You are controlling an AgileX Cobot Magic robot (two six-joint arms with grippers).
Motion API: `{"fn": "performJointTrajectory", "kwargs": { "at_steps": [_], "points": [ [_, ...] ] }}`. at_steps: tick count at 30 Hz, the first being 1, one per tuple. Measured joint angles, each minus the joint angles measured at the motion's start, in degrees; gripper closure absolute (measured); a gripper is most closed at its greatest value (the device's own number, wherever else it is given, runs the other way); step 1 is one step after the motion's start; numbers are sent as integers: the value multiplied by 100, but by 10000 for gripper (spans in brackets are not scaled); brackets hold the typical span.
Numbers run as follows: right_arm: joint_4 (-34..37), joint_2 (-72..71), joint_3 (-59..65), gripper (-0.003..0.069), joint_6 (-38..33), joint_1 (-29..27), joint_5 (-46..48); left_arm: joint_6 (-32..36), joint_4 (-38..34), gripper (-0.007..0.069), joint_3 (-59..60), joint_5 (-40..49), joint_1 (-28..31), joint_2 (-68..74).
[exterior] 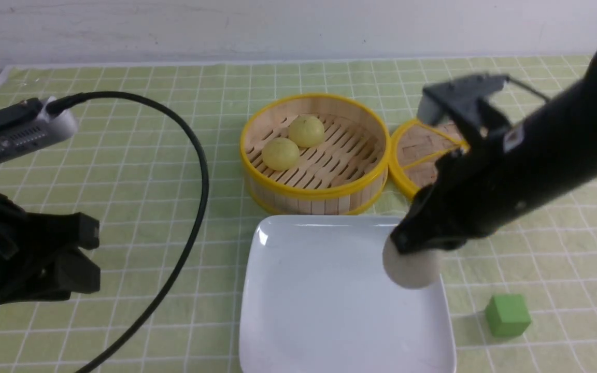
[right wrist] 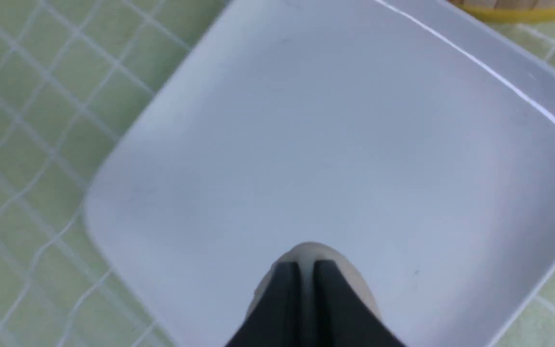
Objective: Put the steamed buns into the plate on the green tablecloth.
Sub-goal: 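Move the steamed bun from the bamboo steamer onto the white plate with the right gripper, then reach into the bamboo steamer and grasp a bun with the left gripper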
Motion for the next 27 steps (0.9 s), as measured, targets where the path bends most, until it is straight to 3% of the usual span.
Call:
{"fn": "performJointTrajectory", "kwargs": {
  "at_steps": [5,7,8,12,13,14,20,27],
  "points": [
    [178,557,893,584,0,18,-1808,0,0,375,0,13,0,0],
    [404,945,1103,524,0,18,-2675,0,0,375,0,17,0,0],
    [419,1010,1110,518,0,18,-2725,0,0,375,0,17,0,0],
    [528,1395,1127,370,0,18,-3408,0,0,375,0,17,0,0],
    [528,1399,1127,356,0,18,-3415,0,0,375,0,17,0,0],
    [486,1363,1121,293,0,18,-3379,0,7,375,0,17,0,0],
    [-150,692,1126,173,0,18,-2780,18,145,375,0,17,0,0],
    [-1160,-1171,570,169,92,18,-1249,28,265,375,0,17,0,0]
  ]
}}
